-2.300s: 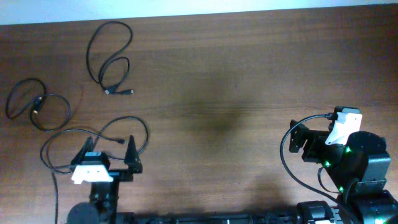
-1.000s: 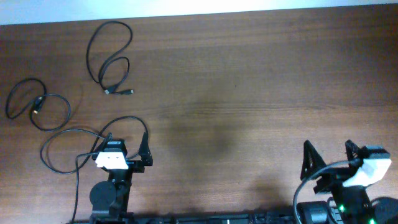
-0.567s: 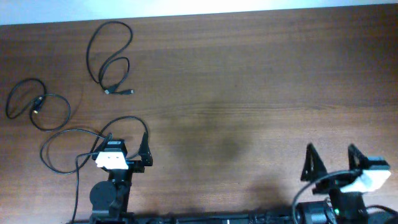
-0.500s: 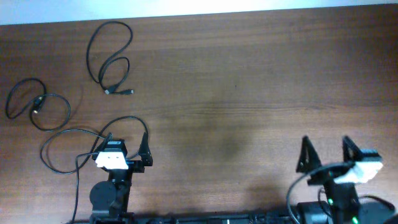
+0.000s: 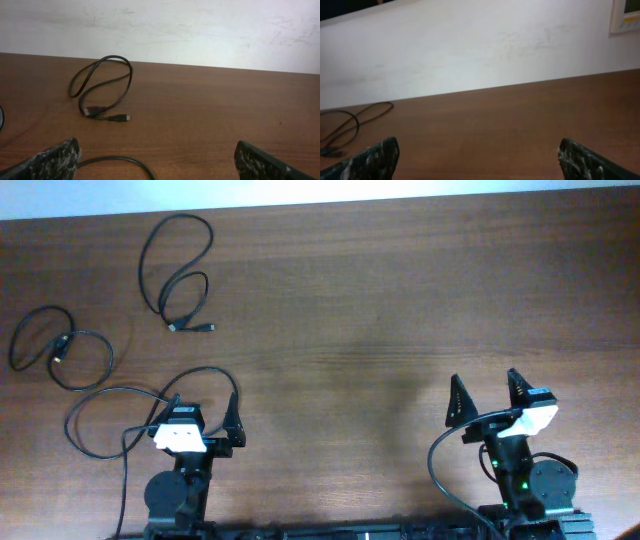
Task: Untangle cables
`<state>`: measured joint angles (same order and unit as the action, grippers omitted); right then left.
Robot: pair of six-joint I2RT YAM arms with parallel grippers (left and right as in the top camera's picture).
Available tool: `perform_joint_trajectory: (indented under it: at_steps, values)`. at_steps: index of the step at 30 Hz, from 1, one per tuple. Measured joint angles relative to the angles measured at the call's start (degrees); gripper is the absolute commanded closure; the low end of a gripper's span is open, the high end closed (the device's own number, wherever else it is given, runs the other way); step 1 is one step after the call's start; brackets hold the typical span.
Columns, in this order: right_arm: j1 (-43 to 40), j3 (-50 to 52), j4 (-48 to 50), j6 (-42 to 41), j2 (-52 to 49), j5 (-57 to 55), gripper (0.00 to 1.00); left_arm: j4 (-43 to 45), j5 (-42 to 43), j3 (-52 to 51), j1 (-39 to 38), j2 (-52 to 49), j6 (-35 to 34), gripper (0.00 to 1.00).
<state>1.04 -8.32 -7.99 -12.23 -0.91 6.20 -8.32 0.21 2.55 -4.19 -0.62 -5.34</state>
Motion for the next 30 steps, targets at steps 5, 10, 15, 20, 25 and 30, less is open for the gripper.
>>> perform_joint_trajectory:
  at_steps: [5,10,15,20,25,30]
  values:
    - [0.0,3.72,3.43,0.44,0.02,0.17,0.0,0.0,0.0,0.0,0.0,0.0,0.0,0.01]
    - [0.0,7.56,4.83,0.44,0.02,0.2,0.0,0.02,0.0,0.0,0.0,0.0,0.0,0.01]
    - [-0.02,7.61,4.31,3.17,0.02,0.2,0.0,0.0,0.0,0.0,0.0,0.0,0.0,0.01]
    - [0.0,7.61,4.24,9.16,0.02,0.2,0.0,0.0,0.0,0.0,0.0,0.0,0.0,0.01]
    - [-0.02,7.61,4.22,10.8,0.02,0.2,0.0,0.0,0.0,0.0,0.0,0.0,0.0,0.01]
    - [-0.02,7.61,4.22,10.99,0.02,0.2,0.0,0.0,0.0,0.0,0.0,0.0,0.02,0.01]
